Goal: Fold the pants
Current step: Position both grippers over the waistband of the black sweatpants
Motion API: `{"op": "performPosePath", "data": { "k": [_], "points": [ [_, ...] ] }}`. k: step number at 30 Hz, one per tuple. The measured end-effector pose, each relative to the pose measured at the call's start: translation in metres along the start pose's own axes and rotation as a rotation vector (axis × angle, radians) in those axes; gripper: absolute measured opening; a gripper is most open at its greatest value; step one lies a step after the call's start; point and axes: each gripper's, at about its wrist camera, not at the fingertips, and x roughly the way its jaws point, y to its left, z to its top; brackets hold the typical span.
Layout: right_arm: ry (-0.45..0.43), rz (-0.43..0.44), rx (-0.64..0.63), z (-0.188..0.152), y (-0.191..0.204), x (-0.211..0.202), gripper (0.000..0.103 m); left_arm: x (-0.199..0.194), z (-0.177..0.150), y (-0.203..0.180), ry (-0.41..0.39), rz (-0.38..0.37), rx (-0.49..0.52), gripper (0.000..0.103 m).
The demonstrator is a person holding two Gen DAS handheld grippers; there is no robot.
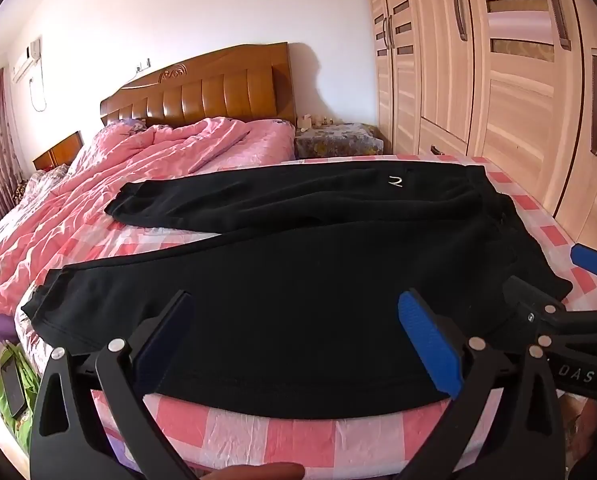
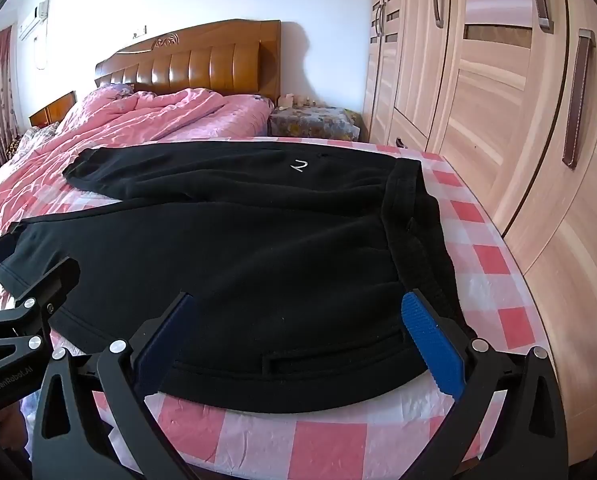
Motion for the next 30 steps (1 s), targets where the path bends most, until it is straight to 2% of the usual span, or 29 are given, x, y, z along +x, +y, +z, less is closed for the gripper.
{"op": "performPosePath", "data": {
  "k": [4, 30],
  "points": [
    [-0.003, 0.001, 0.003, 0.000, -0.001, 0.000, 0.099, 0.001, -0.003, 0.011, 0.010, -0.010, -0.007, 0.102],
    [0.003, 0.013, 0.021, -0.003, -0.004, 0.002, 0.099, 0.007, -0.009, 0.013, 0.044, -0.006, -0.011, 0.102]
  ]
}}
